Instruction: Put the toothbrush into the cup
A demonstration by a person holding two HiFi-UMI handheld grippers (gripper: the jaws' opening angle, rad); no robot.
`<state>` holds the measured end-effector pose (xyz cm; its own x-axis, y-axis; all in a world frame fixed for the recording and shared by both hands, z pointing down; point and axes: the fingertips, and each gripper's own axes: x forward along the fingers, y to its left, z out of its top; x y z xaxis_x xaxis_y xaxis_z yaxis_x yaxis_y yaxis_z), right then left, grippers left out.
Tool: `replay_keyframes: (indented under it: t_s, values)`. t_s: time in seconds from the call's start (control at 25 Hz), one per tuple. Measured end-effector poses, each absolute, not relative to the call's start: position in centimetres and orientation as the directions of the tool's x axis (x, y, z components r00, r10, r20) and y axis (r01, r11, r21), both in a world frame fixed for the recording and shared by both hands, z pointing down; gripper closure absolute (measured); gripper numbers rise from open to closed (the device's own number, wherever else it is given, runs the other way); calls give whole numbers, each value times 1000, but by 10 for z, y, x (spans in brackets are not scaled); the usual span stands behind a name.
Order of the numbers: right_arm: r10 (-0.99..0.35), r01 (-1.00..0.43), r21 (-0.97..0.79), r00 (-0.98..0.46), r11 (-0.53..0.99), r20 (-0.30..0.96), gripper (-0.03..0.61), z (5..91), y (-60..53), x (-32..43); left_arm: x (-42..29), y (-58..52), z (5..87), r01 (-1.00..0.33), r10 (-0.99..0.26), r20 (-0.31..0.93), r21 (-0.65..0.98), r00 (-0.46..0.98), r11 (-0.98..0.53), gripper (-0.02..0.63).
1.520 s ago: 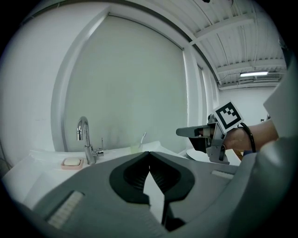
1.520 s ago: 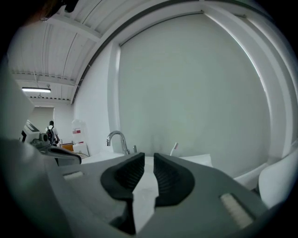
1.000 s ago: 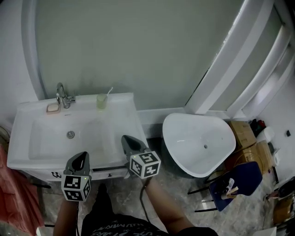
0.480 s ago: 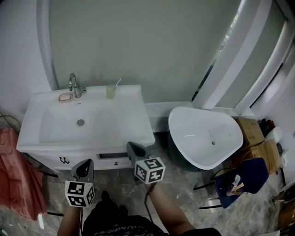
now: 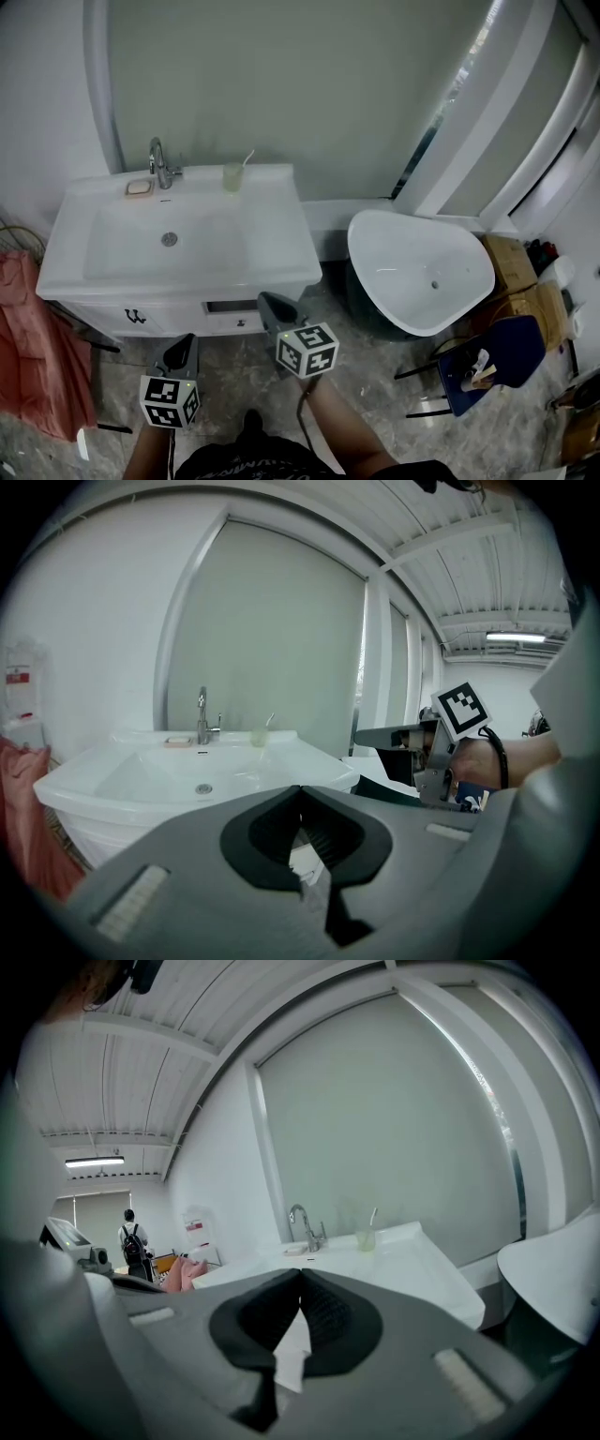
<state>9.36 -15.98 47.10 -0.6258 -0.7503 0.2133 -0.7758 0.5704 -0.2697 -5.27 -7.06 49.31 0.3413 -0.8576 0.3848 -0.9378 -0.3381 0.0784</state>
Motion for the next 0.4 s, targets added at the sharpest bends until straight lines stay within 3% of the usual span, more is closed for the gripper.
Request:
replay_keyframes:
  t_s: [0.4]
  values:
    - [-798, -810, -291, -571, 509, 195, 574, 460, -88, 60, -133, 3, 484, -956, -878, 379, 104, 294, -275, 606]
